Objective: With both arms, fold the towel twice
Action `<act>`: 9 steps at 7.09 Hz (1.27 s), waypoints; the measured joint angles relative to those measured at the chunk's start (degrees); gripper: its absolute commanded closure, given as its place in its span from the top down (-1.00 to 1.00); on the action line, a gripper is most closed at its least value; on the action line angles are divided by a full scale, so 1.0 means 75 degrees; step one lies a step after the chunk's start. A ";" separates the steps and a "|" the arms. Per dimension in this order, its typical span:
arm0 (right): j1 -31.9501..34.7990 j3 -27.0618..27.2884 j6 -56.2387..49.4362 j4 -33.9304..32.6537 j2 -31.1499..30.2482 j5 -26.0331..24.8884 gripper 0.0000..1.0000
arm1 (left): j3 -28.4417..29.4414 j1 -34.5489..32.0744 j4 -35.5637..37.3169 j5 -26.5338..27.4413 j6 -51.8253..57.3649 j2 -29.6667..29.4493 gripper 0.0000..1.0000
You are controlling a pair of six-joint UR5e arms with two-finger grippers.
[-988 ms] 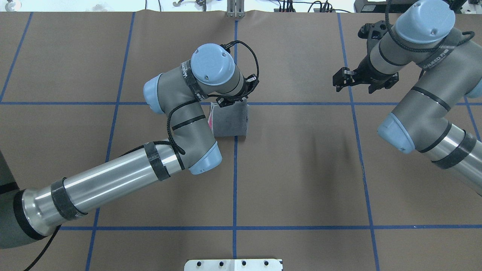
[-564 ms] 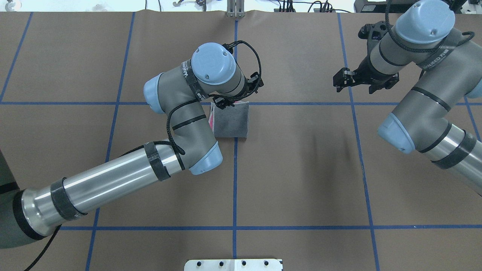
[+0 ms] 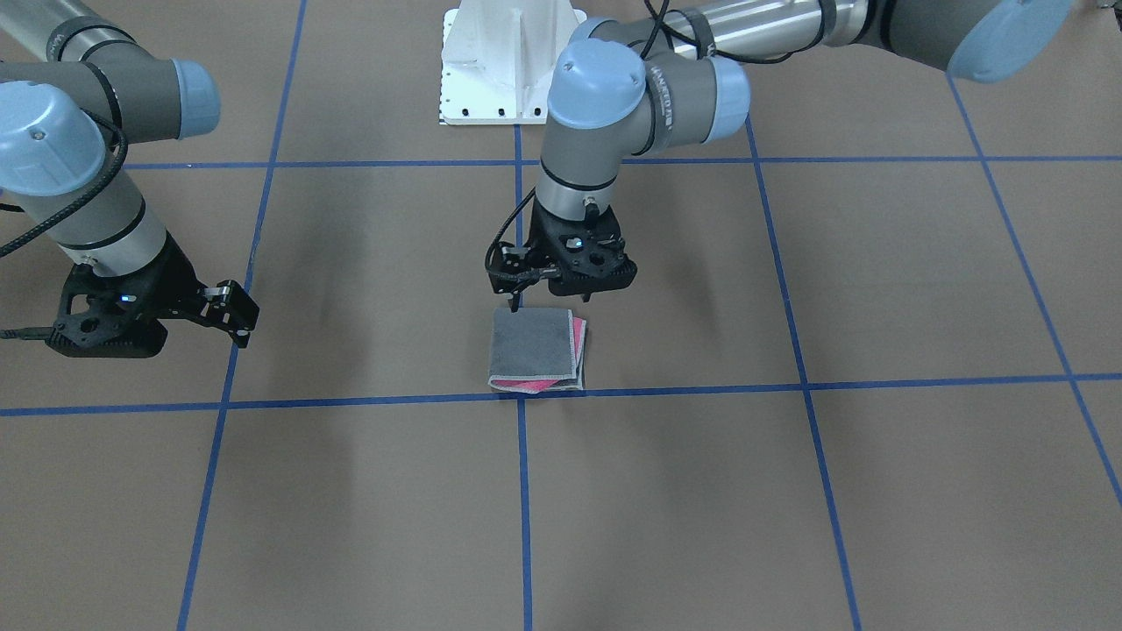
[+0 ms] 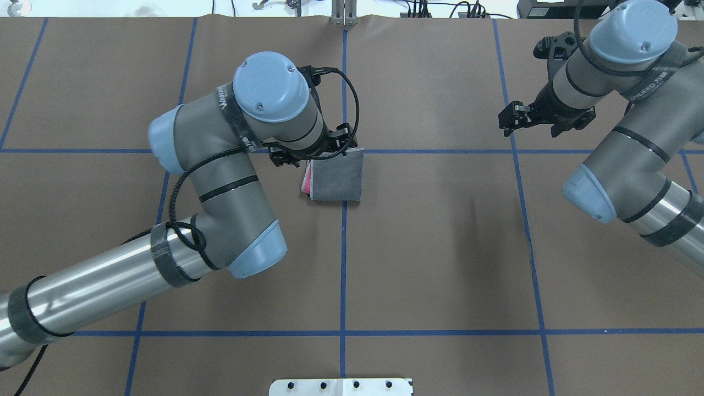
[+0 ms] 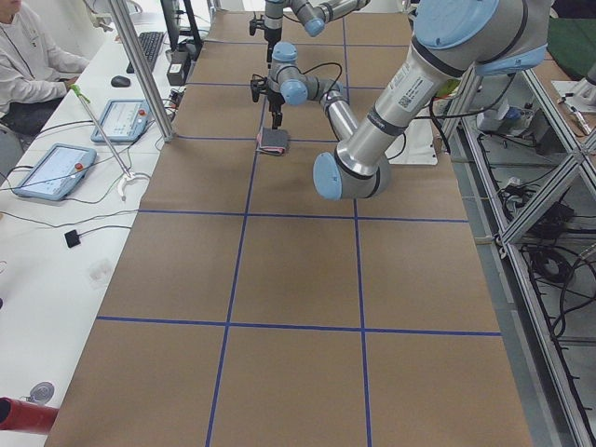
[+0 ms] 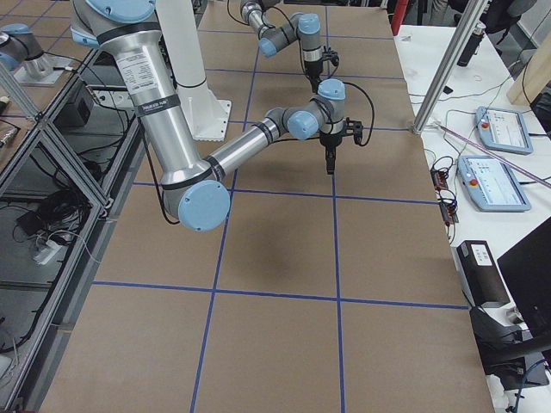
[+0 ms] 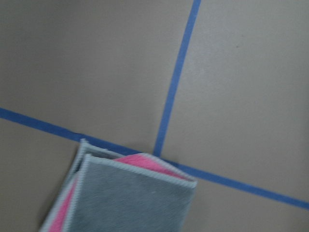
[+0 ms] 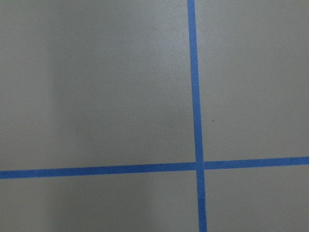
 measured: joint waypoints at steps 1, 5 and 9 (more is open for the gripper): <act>0.0263 0.0027 -0.0509 -0.0035 -0.0241 0.0140 1.00 | -0.0834 -0.0065 0.0831 -0.0008 0.0793 0.0435 1.00; 0.2183 0.0027 -0.4454 -0.0849 -0.1349 0.0491 1.00 | -0.2837 -0.1337 0.2276 -0.0967 0.4160 0.2491 1.00; 0.4159 -0.0099 -0.7940 -0.1481 -0.2662 0.1225 1.00 | -0.3061 -0.3838 0.2229 -0.2167 0.8440 0.4833 1.00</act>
